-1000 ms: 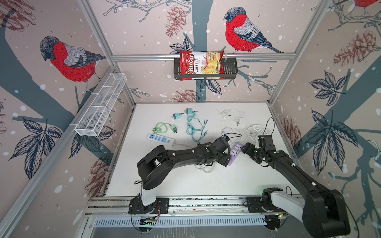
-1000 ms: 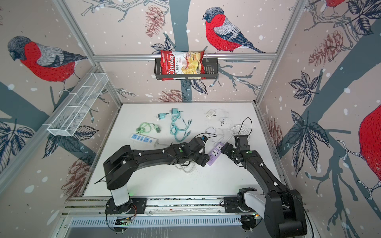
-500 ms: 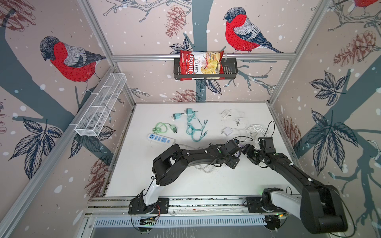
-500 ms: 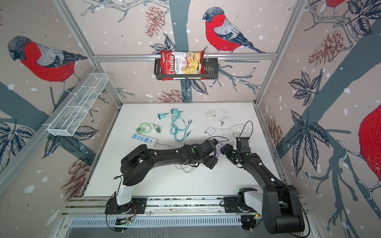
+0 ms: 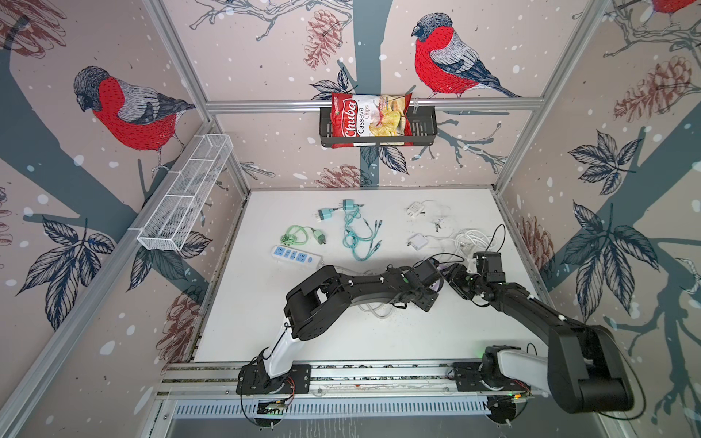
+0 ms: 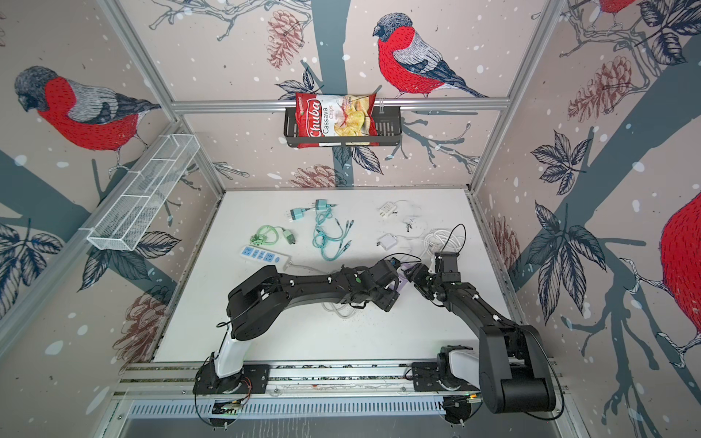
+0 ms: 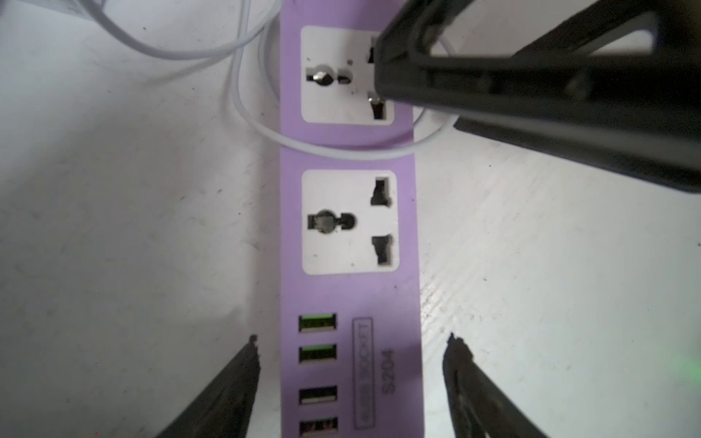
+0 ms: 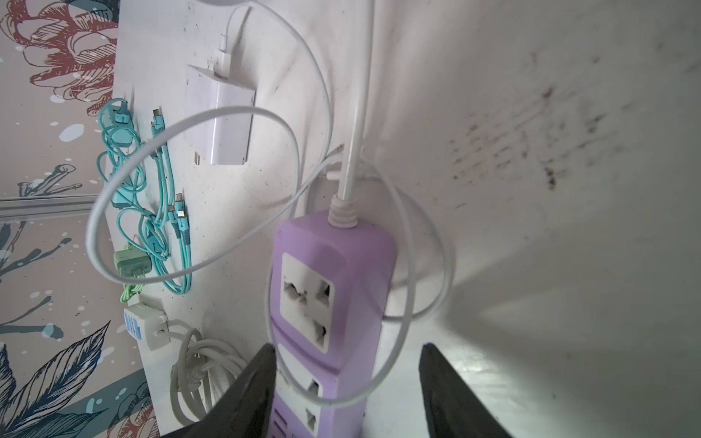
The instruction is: Insert the plug
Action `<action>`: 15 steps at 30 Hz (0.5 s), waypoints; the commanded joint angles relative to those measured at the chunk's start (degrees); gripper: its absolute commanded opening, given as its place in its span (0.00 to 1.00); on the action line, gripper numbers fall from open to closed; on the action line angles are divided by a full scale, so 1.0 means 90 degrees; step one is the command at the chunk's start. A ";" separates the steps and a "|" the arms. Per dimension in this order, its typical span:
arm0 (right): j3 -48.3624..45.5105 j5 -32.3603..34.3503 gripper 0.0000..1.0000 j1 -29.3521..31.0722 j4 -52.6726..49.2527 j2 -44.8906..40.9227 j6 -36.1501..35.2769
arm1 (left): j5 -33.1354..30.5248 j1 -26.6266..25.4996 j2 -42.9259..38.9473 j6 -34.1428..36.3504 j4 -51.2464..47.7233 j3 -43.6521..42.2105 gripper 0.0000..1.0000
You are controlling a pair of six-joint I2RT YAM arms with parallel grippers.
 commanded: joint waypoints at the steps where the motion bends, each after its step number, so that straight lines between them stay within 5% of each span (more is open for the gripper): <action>1: 0.0003 -0.0220 0.56 -0.0090 0.0460 0.0095 0.0137 | -0.0082 0.0000 0.0027 0.0036 -0.0042 0.0003 0.75; 15: 0.0045 -0.0454 0.42 -0.0318 0.1023 0.0448 0.0229 | -0.0167 0.0000 -0.0102 0.0048 -0.0017 -0.0351 0.67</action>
